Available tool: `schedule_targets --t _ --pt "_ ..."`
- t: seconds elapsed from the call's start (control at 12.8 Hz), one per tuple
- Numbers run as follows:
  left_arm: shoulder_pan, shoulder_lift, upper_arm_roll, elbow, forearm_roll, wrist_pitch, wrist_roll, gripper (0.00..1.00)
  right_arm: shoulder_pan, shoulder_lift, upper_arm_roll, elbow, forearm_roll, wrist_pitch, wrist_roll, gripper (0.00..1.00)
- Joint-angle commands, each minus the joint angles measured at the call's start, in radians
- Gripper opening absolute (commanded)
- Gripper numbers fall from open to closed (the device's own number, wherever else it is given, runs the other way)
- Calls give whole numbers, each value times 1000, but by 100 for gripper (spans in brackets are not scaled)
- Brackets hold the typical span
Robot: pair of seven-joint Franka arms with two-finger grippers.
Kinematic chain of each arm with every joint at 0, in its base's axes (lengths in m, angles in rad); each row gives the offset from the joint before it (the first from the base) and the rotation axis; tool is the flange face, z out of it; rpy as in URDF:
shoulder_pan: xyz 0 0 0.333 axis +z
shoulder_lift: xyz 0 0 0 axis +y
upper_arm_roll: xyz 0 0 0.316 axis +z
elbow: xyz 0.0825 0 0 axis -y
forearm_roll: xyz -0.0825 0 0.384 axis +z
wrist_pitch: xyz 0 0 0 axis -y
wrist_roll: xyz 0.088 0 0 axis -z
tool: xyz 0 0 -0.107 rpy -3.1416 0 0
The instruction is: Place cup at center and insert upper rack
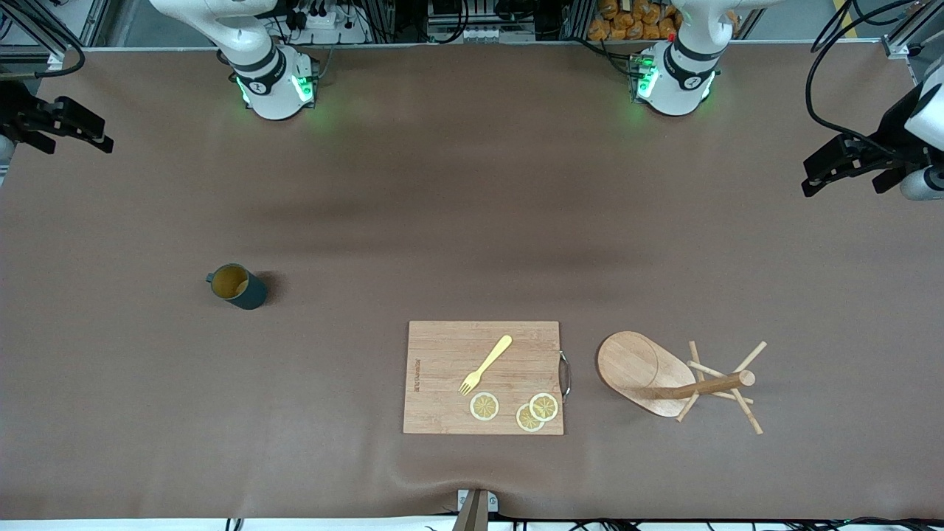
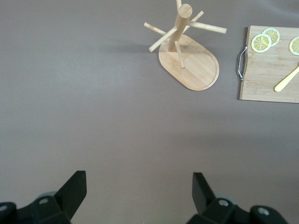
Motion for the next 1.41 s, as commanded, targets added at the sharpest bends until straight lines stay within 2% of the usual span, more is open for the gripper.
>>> schedule_targets --t 0.0,0.39,0.78,1.09,1.33 --pt "-1 3 -3 17 6 -2 5 100 -14 3 16 3 -2 18 16 100" --pt "-1 5 -3 17 0 -2 5 100 2 41 20 27 3 69 17 100" --pt "5 13 -3 17 -2 2 5 100 44 119 20 64 30 119 146 100" --pt "-1 31 -3 18 -8 18 2 100 81 275 20 173 76 133 322 100" --pt "-3 33 -4 18 -8 19 3 100 98 380 20 183 116 226 457 100"
